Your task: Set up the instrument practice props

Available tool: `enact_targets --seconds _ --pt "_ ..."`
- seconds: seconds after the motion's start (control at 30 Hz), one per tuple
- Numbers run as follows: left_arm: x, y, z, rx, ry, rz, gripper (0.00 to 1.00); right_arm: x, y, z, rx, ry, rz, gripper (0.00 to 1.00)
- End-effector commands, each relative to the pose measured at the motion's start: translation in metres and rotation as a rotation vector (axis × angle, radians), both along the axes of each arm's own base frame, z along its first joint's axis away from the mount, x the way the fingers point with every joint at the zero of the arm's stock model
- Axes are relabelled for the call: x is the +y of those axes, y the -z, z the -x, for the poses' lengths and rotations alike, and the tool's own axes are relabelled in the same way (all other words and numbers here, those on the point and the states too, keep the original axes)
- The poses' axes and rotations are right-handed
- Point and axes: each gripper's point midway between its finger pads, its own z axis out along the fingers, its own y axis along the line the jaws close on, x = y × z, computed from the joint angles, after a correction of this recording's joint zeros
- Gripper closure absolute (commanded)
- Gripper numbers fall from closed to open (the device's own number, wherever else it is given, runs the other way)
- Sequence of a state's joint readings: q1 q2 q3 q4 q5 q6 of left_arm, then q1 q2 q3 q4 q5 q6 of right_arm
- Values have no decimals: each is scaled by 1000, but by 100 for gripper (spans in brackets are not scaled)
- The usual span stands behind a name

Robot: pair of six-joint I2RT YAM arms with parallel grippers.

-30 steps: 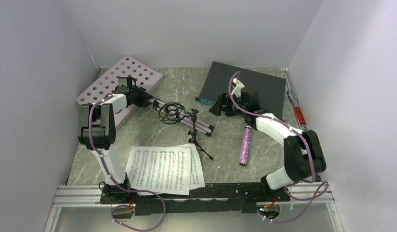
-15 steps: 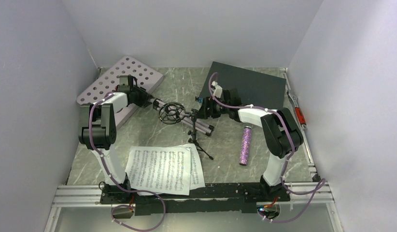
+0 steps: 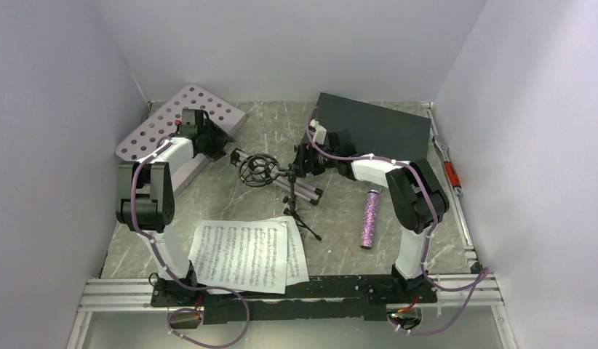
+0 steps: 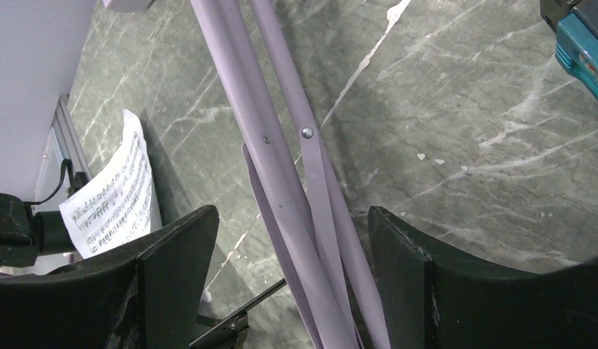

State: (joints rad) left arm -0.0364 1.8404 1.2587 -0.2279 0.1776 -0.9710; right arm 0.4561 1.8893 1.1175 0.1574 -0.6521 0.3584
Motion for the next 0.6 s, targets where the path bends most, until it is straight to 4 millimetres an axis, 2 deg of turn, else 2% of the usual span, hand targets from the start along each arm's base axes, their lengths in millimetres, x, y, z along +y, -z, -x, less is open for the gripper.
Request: enact_targets --seconds 0.0,0.13,0.3,0.43,0.57 --pt "3 -29 -9 -112 -15 -10 41 6 -12 -10 -61 -13 -5 20" --pt "1 -25 -11 -114 -13 6 49 9 -9 -10 -57 -19 0 22" --pt "1 -9 -13 -77 -24 11 54 12 -5 -13 -55 -28 8 31" --pt "0 -7 -15 -81 -26 14 63 16 -1 -10 -57 -52 29 31" --pt "-1 -3 -17 -71 -21 17 75 23 6 -7 -57 -85 51 29"
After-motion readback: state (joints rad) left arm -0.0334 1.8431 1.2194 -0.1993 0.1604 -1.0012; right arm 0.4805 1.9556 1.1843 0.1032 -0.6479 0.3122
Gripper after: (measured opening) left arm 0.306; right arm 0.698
